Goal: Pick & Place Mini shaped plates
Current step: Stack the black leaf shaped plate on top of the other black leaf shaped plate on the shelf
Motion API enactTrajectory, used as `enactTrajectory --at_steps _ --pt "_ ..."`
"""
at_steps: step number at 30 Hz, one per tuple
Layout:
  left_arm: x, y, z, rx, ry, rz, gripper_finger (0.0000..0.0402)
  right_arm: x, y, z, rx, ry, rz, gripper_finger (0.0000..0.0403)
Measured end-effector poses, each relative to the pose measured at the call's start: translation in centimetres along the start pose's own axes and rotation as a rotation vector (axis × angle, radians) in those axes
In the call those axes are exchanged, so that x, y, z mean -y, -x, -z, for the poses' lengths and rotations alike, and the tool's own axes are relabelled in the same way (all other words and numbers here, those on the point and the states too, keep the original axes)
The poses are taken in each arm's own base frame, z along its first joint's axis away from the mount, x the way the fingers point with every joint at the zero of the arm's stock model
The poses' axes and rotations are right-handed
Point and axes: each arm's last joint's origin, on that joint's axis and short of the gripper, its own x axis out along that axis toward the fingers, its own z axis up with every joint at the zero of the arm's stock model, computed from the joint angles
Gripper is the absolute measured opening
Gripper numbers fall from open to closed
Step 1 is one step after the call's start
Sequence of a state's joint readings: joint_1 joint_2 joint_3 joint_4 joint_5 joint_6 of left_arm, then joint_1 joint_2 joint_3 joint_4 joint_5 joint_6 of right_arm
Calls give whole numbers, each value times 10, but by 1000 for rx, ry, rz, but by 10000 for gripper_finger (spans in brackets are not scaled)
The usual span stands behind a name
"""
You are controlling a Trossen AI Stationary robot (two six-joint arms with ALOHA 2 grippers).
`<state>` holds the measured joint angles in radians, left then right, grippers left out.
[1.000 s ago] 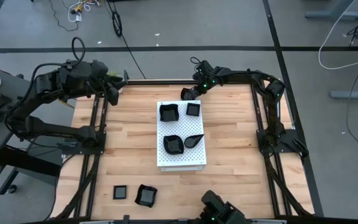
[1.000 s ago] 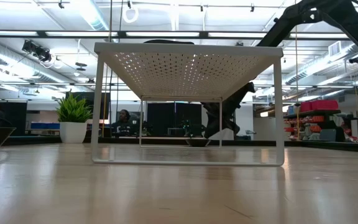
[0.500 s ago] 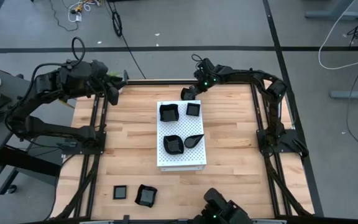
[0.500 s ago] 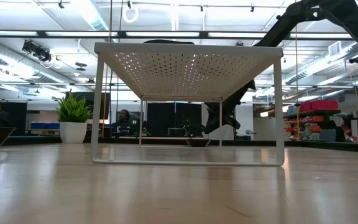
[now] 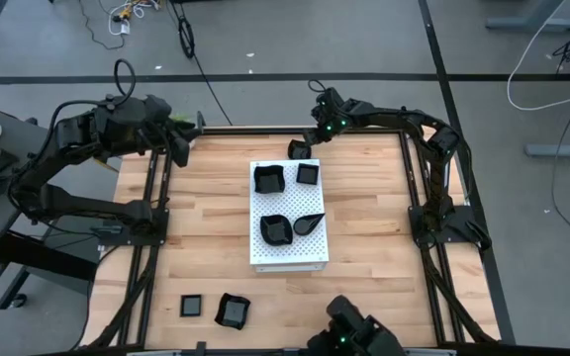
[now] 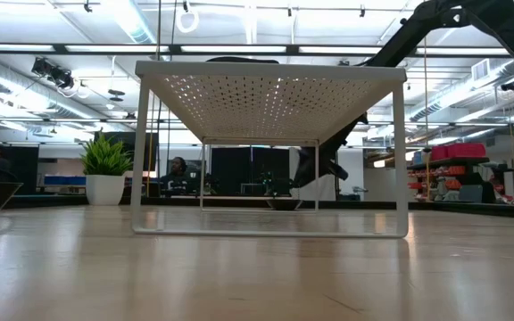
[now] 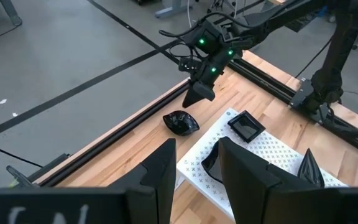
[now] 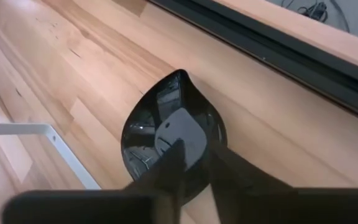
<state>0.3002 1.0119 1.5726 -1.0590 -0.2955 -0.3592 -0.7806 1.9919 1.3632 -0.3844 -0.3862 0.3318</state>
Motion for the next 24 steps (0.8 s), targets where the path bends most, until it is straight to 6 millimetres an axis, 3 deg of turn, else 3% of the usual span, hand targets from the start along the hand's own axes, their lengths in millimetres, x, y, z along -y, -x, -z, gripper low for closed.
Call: enactTrajectory --at_steps 7,12,17,24 --pt "-1 0 0 15 67 -38 126 10 -3 2 -32 -38 23 170" --pt "-2 0 -1 25 71 -61 126 14 -9 4 -44 -36 26 221" --pt "-2 0 -1 30 75 -72 126 12 -16 7 -58 -27 34 234" --pt "-2 0 -1 32 76 -76 126 7 -18 8 -64 -35 35 213"
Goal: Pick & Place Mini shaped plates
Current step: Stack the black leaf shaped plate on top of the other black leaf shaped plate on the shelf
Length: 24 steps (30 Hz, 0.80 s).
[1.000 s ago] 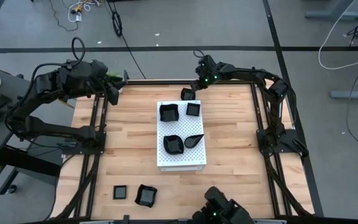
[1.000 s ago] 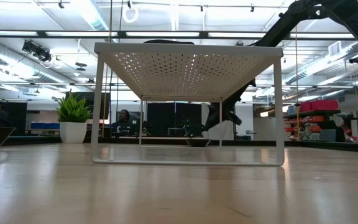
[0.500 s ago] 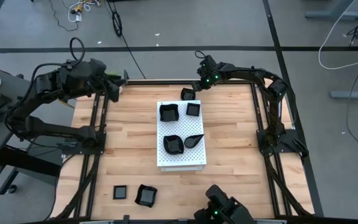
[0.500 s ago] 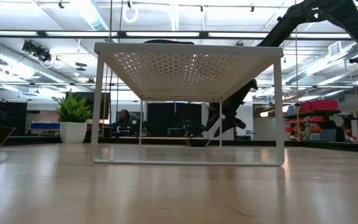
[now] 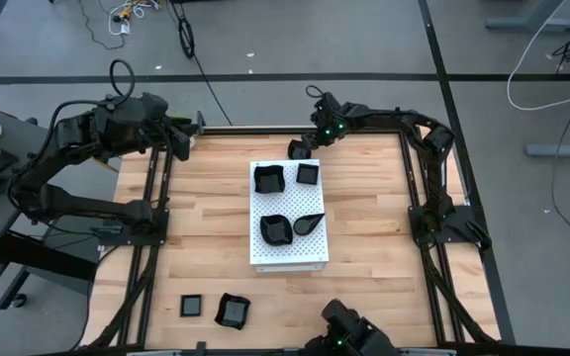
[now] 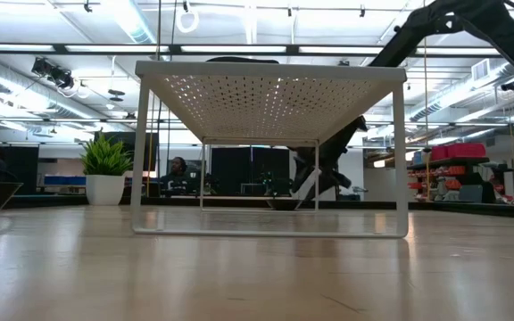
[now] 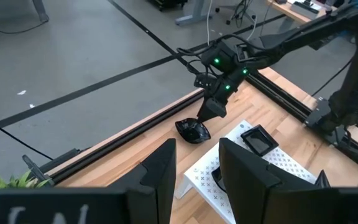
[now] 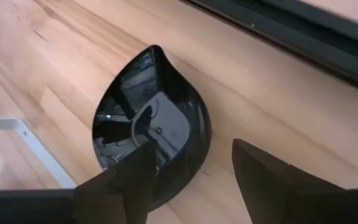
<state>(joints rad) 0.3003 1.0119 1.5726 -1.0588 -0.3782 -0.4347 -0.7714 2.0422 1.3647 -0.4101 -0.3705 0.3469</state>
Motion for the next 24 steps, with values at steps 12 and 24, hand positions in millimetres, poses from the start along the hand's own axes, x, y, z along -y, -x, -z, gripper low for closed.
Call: enactTrajectory --at_steps 12,24 --pt "0 0 0 2 1 -3 126 -16 -8 7 13 63 101 189" --pt "1 0 -3 33 13 11 126 -16 -9 8 6 60 107 159"
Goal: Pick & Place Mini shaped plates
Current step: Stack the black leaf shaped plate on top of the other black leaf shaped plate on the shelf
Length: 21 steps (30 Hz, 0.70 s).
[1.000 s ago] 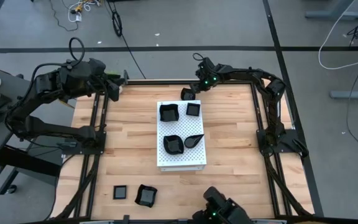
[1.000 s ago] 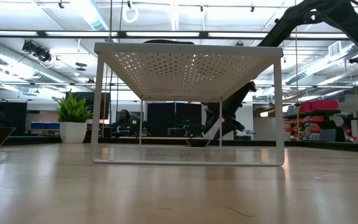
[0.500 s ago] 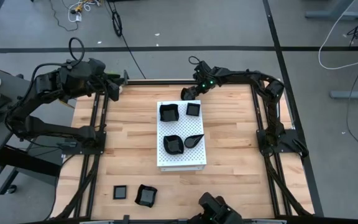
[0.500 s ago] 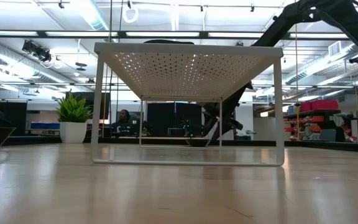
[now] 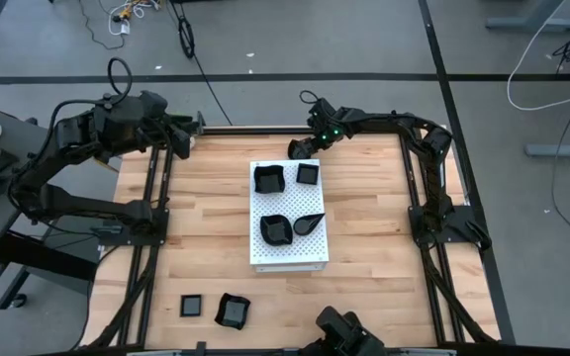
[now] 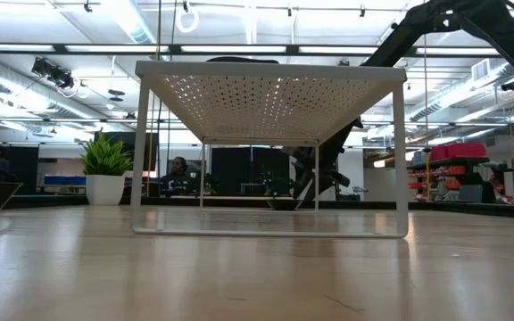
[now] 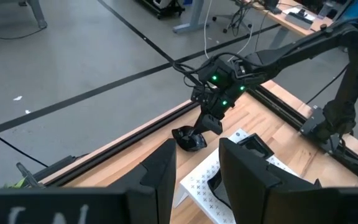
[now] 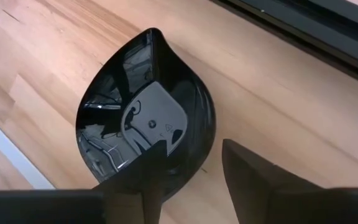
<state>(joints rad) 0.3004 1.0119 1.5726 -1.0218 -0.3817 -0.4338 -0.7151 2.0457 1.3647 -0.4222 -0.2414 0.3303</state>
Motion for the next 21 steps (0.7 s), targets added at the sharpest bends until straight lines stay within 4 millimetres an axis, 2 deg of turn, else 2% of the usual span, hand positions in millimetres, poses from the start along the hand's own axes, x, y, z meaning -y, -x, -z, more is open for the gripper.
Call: enactTrajectory --at_steps 8,21 --pt "0 0 0 0 0 0 126 0 0 -1 8 32 3 140" --pt "0 0 0 1 1 1 126 -1 -1 2 -26 114 -35 147"
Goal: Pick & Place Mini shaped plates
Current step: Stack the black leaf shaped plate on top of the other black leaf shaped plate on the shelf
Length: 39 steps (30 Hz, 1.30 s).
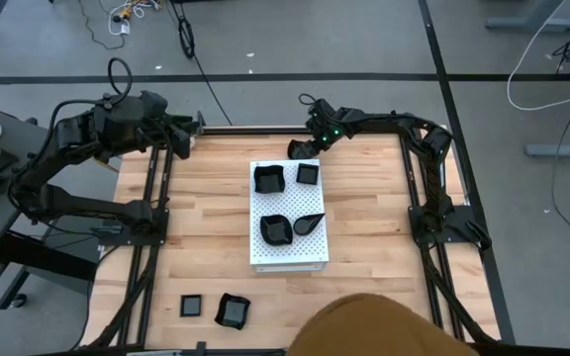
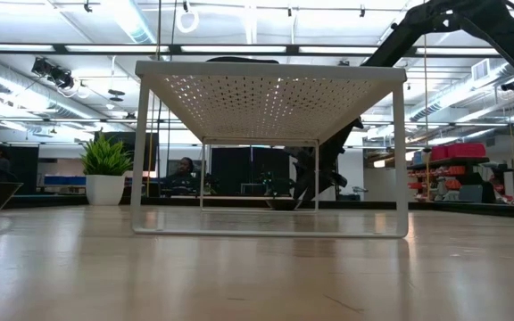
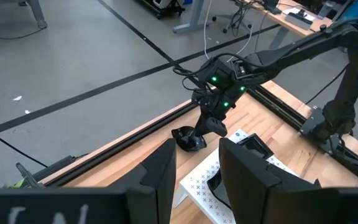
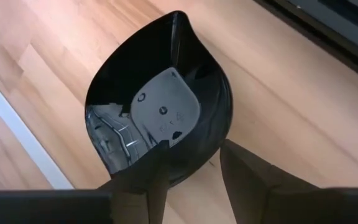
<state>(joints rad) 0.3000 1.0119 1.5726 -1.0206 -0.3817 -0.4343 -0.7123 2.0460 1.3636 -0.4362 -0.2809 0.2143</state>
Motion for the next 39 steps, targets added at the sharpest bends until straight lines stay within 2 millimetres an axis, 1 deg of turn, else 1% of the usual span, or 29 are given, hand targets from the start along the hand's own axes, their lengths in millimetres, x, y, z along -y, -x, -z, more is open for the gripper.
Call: enactTrajectory --at_steps 4,10,18,21,30,39 --pt "0 0 0 0 0 0 126 -1 0 -1 7 38 -1 146" --pt "0 0 0 0 0 0 126 -1 0 -1 7 38 -1 146" --pt "0 0 0 1 -23 -3 126 -1 0 1 -7 -48 -1 146" --pt "0 0 0 1 -26 -3 126 -2 0 1 -17 -87 -34 146" --pt "-1 0 0 9 -26 -20 126 -5 -1 4 -42 -145 -32 146" --pt "-1 0 0 15 -26 -34 126 -15 -6 8 -64 -243 -43 146"
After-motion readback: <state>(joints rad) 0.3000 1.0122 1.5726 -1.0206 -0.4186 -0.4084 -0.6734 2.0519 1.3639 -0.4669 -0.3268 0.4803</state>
